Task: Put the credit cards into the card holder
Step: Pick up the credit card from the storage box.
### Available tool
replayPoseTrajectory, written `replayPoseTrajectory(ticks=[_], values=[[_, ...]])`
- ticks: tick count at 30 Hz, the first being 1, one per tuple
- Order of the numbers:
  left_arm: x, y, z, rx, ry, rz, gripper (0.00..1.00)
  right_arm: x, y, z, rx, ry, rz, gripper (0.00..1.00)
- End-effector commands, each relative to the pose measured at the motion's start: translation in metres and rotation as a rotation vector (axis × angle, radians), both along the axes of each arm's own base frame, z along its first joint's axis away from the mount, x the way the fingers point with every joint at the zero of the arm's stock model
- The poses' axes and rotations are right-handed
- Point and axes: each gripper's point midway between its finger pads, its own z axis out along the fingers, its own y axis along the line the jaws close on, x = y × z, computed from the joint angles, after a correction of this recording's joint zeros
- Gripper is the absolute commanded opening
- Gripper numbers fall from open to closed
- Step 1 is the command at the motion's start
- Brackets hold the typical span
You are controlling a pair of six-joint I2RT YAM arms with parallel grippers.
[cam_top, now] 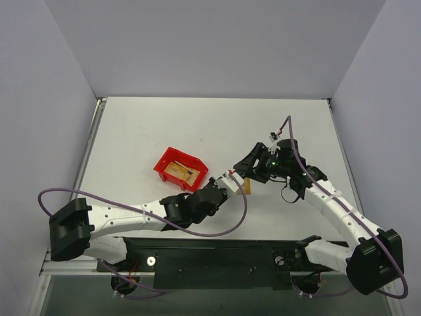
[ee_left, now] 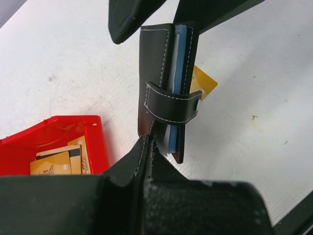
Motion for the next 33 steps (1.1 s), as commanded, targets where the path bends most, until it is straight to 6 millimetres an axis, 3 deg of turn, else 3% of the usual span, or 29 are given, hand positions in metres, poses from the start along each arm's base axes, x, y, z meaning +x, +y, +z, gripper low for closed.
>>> replayPoseTrajectory(ticks=[1, 7, 12, 19, 27, 32, 33], values=[[-0.003, -0.007, 0.012, -0.048, -0.002, -0.033, 0.00, -0.008, -0.026, -0.012, -0.134, -0.007, -0.022, 0.55], [0.000, -0.007, 0.016, -0.026, -0.022, -0.036, 0.00, -0.013, -0.053, -0.010, -0.305, -0.065, -0.022, 0.56], [0.000, -0.012, 0.017, -0.022, -0.019, -0.051, 0.00, -0.019, -0.056, -0.006, -0.335, -0.100, 0.018, 0.53], [0.000, -0.017, 0.009, -0.005, 0.004, -0.044, 0.00, -0.030, -0.050, 0.001, -0.304, -0.145, 0.087, 0.48], [-0.001, -0.022, 0.016, -0.023, 0.026, -0.076, 0.00, -0.041, -0.034, 0.008, -0.252, -0.196, 0.207, 0.47], [-0.013, -0.031, 0.018, -0.037, 0.136, -0.253, 0.00, -0.048, -0.037, 0.005, -0.408, -0.376, 0.312, 0.52], [-0.009, -0.027, 0.022, -0.038, 0.151, -0.255, 0.00, -0.052, -0.035, 0.007, -0.430, -0.421, 0.348, 0.52]])
